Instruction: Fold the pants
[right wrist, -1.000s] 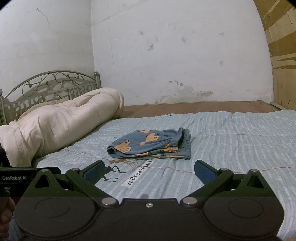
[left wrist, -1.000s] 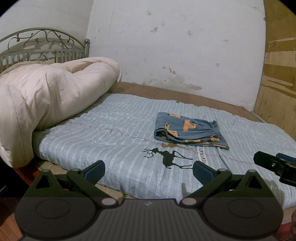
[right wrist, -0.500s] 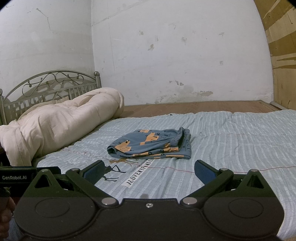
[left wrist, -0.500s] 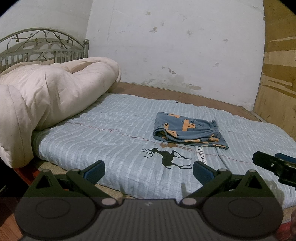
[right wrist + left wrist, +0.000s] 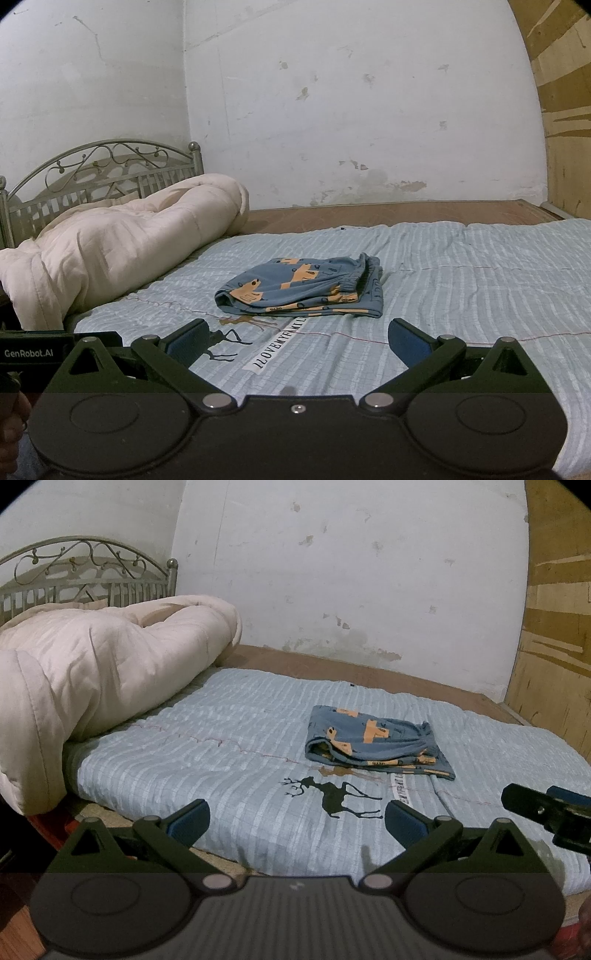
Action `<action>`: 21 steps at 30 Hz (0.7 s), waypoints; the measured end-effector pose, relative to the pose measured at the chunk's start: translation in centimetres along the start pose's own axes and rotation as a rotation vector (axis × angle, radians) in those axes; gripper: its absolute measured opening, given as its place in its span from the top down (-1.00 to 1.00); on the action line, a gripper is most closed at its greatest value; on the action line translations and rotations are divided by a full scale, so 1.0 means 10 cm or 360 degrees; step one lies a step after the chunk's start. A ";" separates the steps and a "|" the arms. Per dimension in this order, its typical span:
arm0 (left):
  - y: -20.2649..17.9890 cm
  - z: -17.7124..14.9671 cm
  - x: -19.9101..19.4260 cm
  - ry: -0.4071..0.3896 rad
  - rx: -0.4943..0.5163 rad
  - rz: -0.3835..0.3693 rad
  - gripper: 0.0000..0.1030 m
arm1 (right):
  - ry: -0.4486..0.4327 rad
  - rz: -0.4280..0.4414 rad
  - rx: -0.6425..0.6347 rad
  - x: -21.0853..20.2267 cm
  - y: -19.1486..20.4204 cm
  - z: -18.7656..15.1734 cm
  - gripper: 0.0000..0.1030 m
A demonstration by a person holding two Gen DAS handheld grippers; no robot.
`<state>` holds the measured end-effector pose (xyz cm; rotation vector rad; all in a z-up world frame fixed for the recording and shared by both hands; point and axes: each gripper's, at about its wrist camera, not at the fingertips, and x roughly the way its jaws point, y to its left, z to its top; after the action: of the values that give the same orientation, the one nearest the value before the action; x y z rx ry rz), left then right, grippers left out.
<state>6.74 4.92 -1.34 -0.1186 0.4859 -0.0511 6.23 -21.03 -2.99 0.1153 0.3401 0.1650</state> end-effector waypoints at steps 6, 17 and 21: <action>0.00 0.02 0.01 0.0019 -0.0001 0.0034 -0.99 | 0.0000 0.0000 0.0001 0.00 0.00 0.00 -0.99; 0.06 0.04 0.03 0.0043 -0.0044 0.0065 -0.99 | 0.0007 0.0010 -0.0002 0.01 0.02 -0.01 -0.99; 0.06 0.04 0.03 0.0047 -0.0043 0.0070 -0.99 | 0.0008 0.0008 -0.0001 0.01 0.03 -0.01 -0.99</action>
<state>7.20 5.57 -1.21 -0.1338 0.5189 -0.0031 6.26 -20.75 -3.09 0.1149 0.3446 0.1702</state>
